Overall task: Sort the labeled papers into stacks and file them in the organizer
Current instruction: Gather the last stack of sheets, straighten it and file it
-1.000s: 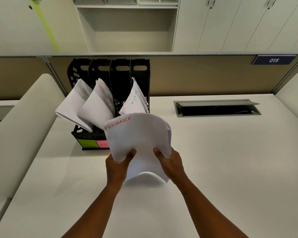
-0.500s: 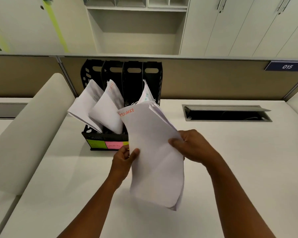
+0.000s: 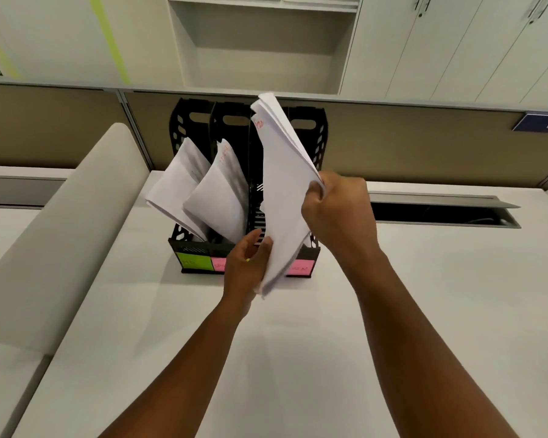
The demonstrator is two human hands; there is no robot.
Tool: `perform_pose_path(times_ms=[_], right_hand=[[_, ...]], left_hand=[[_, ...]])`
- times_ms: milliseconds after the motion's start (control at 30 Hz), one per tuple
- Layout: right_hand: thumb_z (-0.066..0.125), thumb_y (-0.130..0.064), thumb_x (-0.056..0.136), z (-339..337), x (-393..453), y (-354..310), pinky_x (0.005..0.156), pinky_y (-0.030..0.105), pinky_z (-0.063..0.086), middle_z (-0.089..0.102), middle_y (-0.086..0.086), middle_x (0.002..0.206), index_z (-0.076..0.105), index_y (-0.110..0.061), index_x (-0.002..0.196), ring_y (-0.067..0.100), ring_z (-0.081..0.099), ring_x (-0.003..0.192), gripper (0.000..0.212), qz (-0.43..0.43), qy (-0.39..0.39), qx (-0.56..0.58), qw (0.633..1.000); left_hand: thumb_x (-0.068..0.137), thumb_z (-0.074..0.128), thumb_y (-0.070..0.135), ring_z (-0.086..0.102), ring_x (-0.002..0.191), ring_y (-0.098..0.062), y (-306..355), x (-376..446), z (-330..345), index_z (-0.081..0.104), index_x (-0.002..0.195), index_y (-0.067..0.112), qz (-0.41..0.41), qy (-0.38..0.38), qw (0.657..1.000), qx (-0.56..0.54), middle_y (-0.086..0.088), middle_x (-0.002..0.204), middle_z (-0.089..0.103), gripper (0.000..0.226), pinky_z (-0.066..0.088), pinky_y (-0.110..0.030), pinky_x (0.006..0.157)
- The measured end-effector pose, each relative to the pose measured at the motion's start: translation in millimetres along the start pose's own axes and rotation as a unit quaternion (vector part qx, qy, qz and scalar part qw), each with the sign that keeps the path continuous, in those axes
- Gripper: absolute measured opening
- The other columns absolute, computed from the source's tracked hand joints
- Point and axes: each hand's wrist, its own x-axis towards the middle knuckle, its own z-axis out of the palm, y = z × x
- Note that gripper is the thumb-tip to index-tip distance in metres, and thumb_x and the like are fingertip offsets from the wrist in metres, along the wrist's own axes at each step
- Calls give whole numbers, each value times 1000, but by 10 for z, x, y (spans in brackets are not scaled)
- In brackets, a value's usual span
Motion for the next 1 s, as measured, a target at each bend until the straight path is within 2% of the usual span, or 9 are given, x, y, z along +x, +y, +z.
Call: perform_pose_path(times_ms=[100, 167, 267, 500, 633, 733, 833, 900, 1000], right_hand=[[46, -13, 92, 68, 76, -130, 43, 17, 18, 34, -6, 53, 42, -13, 69, 7, 32, 45, 23, -22, 13, -18, 1000], [46, -12, 90, 103, 148, -196, 41, 15, 15, 35, -2, 54, 43, -13, 69, 7, 29, 44, 21, -43, 43, -33, 998], [46, -10, 88, 139, 259, -277, 40, 14, 13, 39, 1, 59, 46, -13, 69, 8, 24, 43, 20, -74, 79, -41, 993], [49, -8, 86, 487, 455, -303, 47, 18, 10, 60, 16, 69, 59, -1, 77, 25, 36, 57, 16, -109, 134, -59, 983], [48, -8, 86, 788, 480, -163, 47, 17, 15, 67, 19, 81, 63, 1, 91, 35, 60, 69, 19, -108, 130, -50, 984], [45, -7, 83, 965, 498, -142, 47, 18, 16, 64, 19, 77, 63, 3, 97, 34, 59, 64, 25, -101, 131, -34, 986], [43, -7, 84, 1132, 469, -111, 54, 28, 28, 62, 17, 83, 58, -1, 99, 34, 59, 70, 22, -70, 90, -39, 993], [48, -10, 86, 1252, 415, -53, 59, 32, 35, 62, 15, 88, 52, -5, 97, 35, 59, 77, 12, -21, 22, -27, 999], [60, -23, 85, 1388, 334, 39, 65, 35, 46, 64, 15, 95, 47, -8, 104, 35, 62, 86, 27, 52, -67, 0, 996]], left_hand=[[86, 66, 45, 64, 86, -22, 80, 84, -24, 66, 116, 9, -3, -14, 1000, -13, -17, 107, 68, 47, 47, -22, 71], [94, 61, 26, 63, 86, -11, 160, 155, -45, 65, 116, 14, -17, -14, 999, -40, 0, 98, 69, 26, 48, -18, 70], [96, 59, 24, 60, 80, 6, 278, 244, -70, 66, 111, 26, -19, -31, 999, -40, 20, 90, 65, 17, 46, -4, 59], [97, 57, 28, 62, 72, 11, 320, 384, -163, 65, 122, 18, -15, -52, 998, -17, 11, 100, 66, 28, 43, 0, 53], [96, 56, 35, 57, 92, 4, 355, 400, -144, 64, 126, 22, -29, -65, 997, 2, 13, 110, 64, 33, 41, -9, 78], [97, 51, 41, 55, 102, 1, 434, 399, -116, 60, 129, 26, -30, -80, 996, 12, 16, 111, 62, 36, 38, -8, 74], [98, 46, 47, 58, 94, 1, 483, 463, -97, 62, 125, 30, -26, -91, 995, 32, 13, 105, 66, 35, 47, -16, 79], [96, 43, 51, 60, 102, -14, 507, 495, -82, 66, 116, 24, -38, -84, 996, 10, -4, 107, 69, 41, 52, -37, 93], [102, 27, 51, 56, 122, -20, 535, 499, -97, 64, 118, 30, -52, -74, 996, -17, -10, 126, 65, 45, 45, -46, 105]])
